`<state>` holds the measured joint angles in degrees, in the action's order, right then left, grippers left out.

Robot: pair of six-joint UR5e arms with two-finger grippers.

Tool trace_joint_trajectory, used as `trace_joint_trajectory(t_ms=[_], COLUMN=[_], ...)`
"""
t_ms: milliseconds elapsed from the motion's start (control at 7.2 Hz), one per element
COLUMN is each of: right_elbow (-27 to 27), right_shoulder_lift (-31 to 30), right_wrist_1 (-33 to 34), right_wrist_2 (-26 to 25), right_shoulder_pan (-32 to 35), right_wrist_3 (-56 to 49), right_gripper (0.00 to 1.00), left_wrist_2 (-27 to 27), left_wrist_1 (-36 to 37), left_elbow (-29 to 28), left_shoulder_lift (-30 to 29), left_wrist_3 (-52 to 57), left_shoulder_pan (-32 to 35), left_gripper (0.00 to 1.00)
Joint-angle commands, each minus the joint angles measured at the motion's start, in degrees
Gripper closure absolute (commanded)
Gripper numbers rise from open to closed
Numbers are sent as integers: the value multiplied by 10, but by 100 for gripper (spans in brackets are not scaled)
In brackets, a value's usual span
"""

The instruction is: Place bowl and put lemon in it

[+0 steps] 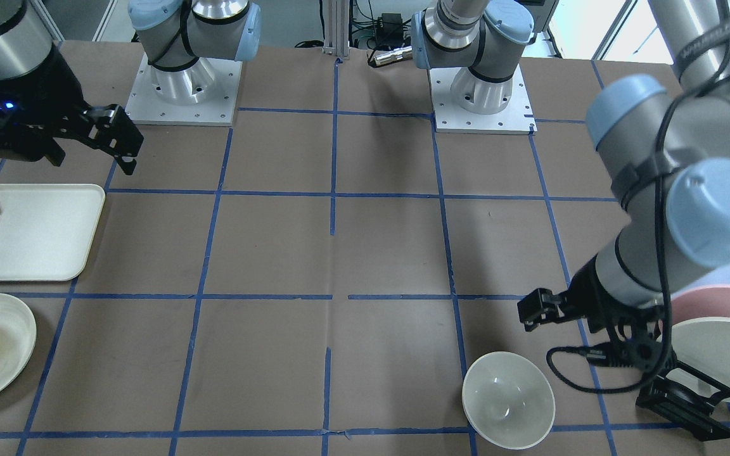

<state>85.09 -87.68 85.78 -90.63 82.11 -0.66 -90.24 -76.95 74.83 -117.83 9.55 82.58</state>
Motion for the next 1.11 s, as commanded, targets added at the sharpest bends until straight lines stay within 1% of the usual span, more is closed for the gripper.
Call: trace_joint_trajectory(t_ms=[0,139,278,417,556,694,833,972], right_elbow=[1,0,1,0,0,0,-7,-7], right_shoulder_lift=[34,59,71,98,125,161,192,223], right_wrist_1=[3,53,79,83,136,184,200,233], right_wrist_2=[-9,-9,-8,-9,-8,-9,-7,-9], right_shoulder_pan=[-55,-70,-97,-125,-163,-185,-202,-204], right_wrist_3=[-46,-53,-133,-214,-224,-225,-225,-219], right_gripper=[0,0,0,0,0,0,0,0], left_wrist_2=[6,15,43,45,46,45,45,52], left_wrist_1=[69,71,99,109,122,123,123,123], left_elbow=[0,5,6,3,6,-6,-6,-6], left_shoulder_lift=[-69,-88,-105,-124,-141,-150,-147,-144], left_wrist_3=[40,42,40,32,8,1,3,3], left_shoulder_pan=[-28,-29,-29,-28,-28,-28,-29,-28], left_gripper=[0,0,2,1,11,39,57,95])
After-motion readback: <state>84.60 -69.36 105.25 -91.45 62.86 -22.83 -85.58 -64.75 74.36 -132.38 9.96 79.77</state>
